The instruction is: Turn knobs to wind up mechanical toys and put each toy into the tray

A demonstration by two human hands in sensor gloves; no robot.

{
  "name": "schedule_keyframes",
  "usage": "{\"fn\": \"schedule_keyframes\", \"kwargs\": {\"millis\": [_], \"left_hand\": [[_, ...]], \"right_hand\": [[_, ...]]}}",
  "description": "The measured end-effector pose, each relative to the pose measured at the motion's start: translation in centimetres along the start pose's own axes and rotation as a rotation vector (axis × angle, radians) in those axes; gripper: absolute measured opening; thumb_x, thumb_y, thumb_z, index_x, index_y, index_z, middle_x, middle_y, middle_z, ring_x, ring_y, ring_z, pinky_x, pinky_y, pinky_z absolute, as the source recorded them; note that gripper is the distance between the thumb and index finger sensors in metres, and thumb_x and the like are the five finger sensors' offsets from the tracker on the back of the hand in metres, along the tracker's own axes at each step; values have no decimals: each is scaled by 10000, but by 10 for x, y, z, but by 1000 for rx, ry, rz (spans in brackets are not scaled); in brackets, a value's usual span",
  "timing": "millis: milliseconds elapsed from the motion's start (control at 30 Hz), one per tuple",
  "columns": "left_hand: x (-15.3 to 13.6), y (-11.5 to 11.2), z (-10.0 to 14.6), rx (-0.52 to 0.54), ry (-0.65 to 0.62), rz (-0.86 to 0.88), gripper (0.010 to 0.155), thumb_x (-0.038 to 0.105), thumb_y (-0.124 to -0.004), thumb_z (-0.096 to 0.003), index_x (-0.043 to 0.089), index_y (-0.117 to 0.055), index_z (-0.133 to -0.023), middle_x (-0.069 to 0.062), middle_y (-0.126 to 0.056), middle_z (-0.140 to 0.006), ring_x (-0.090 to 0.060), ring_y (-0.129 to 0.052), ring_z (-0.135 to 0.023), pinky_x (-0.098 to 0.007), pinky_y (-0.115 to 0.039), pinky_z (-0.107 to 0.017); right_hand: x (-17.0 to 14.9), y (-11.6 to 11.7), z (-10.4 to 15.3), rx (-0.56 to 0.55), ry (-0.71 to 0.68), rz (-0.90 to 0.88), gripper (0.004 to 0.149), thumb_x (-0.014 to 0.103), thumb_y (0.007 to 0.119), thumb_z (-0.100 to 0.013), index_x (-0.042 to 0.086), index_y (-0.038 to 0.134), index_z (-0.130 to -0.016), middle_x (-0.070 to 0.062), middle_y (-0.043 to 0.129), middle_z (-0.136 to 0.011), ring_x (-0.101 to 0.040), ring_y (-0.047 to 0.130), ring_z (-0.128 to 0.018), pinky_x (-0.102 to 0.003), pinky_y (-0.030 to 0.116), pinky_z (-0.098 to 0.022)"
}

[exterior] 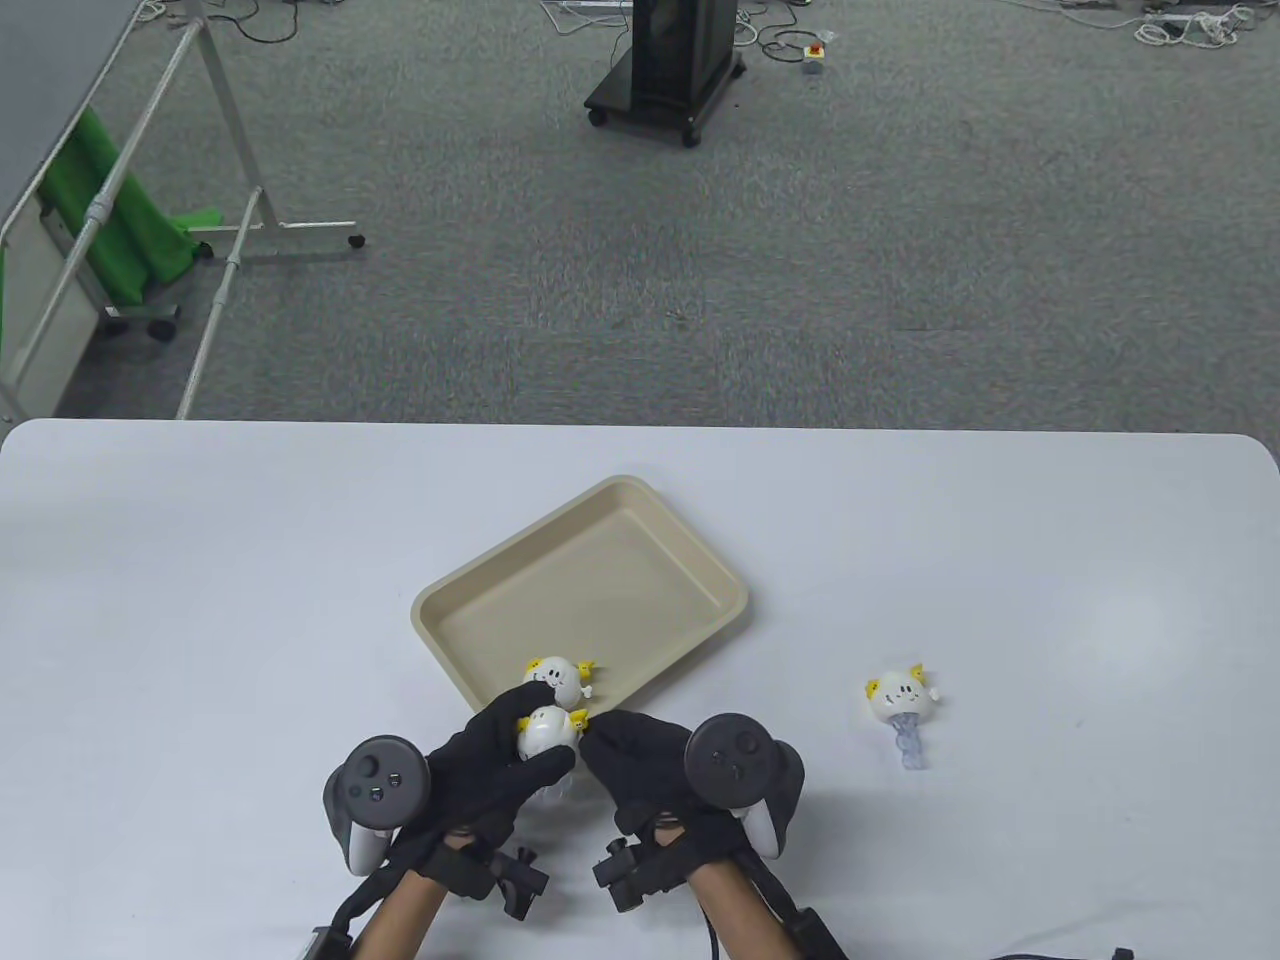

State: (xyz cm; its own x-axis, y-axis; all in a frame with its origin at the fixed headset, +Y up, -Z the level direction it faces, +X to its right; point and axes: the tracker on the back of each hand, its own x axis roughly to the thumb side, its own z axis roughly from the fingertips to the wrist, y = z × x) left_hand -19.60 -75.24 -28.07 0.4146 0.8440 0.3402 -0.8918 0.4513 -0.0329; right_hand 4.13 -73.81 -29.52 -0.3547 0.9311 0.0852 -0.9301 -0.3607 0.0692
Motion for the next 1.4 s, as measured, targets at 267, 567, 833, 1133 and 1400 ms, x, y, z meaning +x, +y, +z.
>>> {"fn": "schedule_keyframes", "kwargs": {"millis": [267,567,833,1133,1400], "left_hand": [[4,-7,1,-14,-25,-67,778,506,-915,-348,116,-784,-1008,-108,-896,-891,-358,-1001,-700,-391,-958,-497],[0,-4,1,16,-4,-38,775,509,-909,-356,117,-777,-1011,-110,-890,-894,-357,-997,-701,-389,-953,-499],[-2,3,1,54,6,-30,776,515,-905,-359,119,-772,-1013,-108,-887,-895,-355,-993,-704,-386,-951,-499],[-3,5,1,71,17,-1,775,519,-903,-361,120,-772,-1011,-109,-888,-892,-354,-994,-701,-384,-952,-495],[-3,5,2,76,18,2,774,518,-903,-362,114,-775,-1009,-113,-892,-887,-356,-997,-693,-385,-953,-489]], "right_hand": [[-30,4,3,50,463,-355,384,398,792,-424,38,898,-502,-82,1003,-297,-202,979,-121,-398,856,-126],[-7,-7,4,-72,103,-69,472,449,797,-411,60,878,-666,-137,991,-530,-308,986,-353,-473,832,-301],[33,-4,24,-141,-337,325,595,398,858,-395,150,704,-913,-112,796,-914,-341,835,-777,-501,702,-652],[38,24,34,-123,-492,717,655,396,852,-394,152,627,-960,-104,719,-987,-337,775,-859,-500,651,-714],[39,30,36,-194,-520,768,590,348,829,-406,130,655,-926,-100,769,-929,-319,824,-797,-488,690,-672]]}}
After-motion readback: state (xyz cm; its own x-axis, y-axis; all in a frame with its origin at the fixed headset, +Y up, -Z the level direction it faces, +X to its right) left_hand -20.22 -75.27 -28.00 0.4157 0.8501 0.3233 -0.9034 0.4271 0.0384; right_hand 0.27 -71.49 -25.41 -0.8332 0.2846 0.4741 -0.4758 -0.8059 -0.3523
